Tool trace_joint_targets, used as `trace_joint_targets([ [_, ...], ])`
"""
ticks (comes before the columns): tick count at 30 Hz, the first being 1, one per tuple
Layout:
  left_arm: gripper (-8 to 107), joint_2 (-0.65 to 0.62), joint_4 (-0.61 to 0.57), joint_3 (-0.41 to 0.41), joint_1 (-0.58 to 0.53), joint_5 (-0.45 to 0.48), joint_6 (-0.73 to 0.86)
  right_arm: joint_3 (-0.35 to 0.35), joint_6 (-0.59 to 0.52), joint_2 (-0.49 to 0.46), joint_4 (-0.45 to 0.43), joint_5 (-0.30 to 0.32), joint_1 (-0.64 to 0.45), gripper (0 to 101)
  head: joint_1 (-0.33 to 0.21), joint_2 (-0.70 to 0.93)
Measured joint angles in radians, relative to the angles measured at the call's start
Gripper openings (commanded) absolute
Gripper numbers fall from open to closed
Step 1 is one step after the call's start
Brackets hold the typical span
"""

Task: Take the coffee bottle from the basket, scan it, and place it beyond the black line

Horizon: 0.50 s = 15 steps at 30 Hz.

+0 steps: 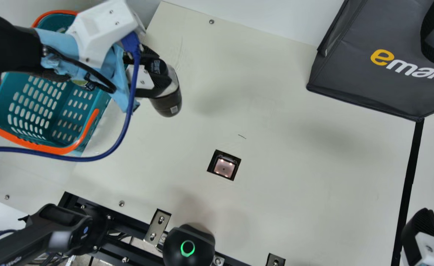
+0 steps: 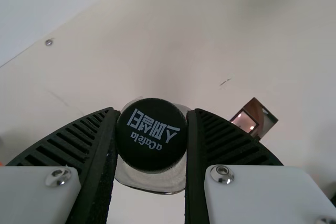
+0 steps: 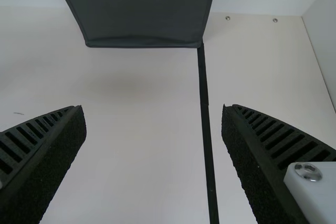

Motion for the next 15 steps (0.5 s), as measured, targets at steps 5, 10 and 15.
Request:
trace_joint_targets([
  [5, 10, 0.002, -0.024, 0.025, -0.041, -0.007, 0.029, 0.0, 0.0, 0.0, 0.0, 0.0, 0.0, 91, 0.002, 0.0],
  [10, 10, 0.017, -0.052, 0.044, -0.063, -0.025, 0.062, 0.0, 0.0, 0.0, 0.0, 0.0, 0.0, 91, 0.0, 0.0],
  [15, 10, 0.04, -0.081, 0.071, -0.081, -0.051, 0.097, 0.0, 0.0, 0.0, 0.0, 0.0, 0.0, 91, 0.0, 0.0],
])
